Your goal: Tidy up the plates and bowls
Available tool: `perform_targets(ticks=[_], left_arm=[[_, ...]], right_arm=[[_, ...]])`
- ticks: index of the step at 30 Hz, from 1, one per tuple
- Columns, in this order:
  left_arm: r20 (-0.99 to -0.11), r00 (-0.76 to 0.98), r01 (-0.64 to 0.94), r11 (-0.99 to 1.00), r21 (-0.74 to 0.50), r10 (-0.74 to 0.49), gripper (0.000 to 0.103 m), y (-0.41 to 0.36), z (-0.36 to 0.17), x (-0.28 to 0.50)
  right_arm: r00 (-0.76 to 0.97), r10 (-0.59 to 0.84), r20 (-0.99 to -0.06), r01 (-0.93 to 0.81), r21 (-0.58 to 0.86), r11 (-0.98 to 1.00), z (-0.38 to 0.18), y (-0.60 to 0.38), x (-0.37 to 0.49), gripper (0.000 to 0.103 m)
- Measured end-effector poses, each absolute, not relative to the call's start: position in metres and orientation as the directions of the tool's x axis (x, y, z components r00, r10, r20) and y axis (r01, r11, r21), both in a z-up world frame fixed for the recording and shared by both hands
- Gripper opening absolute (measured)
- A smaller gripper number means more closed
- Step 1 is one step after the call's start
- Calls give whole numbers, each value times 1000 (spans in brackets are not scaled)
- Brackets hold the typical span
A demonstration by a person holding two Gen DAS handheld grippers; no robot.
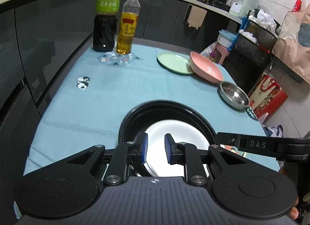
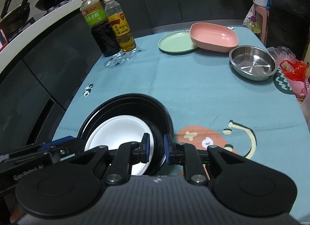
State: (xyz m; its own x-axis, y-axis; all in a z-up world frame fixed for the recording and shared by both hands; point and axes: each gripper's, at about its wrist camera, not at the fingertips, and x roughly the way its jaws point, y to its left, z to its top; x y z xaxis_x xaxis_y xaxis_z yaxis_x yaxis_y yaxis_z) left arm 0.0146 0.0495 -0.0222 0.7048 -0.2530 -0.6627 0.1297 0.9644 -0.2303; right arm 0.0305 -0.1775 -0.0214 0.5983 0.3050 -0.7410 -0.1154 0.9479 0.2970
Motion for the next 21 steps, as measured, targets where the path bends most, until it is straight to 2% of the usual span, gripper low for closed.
perform_targets(ticks=[5, 21], left_arm=[[-654, 716, 121, 966, -226, -243, 17, 52, -18, 23], [-664, 720, 102, 977, -185, -201, 18, 46, -12, 62]], right_arm=[[605, 296, -739, -92, 305, 948, -23, -186, 38, 15], [586, 287, -758, -66, 308, 949, -34, -199, 68, 15]])
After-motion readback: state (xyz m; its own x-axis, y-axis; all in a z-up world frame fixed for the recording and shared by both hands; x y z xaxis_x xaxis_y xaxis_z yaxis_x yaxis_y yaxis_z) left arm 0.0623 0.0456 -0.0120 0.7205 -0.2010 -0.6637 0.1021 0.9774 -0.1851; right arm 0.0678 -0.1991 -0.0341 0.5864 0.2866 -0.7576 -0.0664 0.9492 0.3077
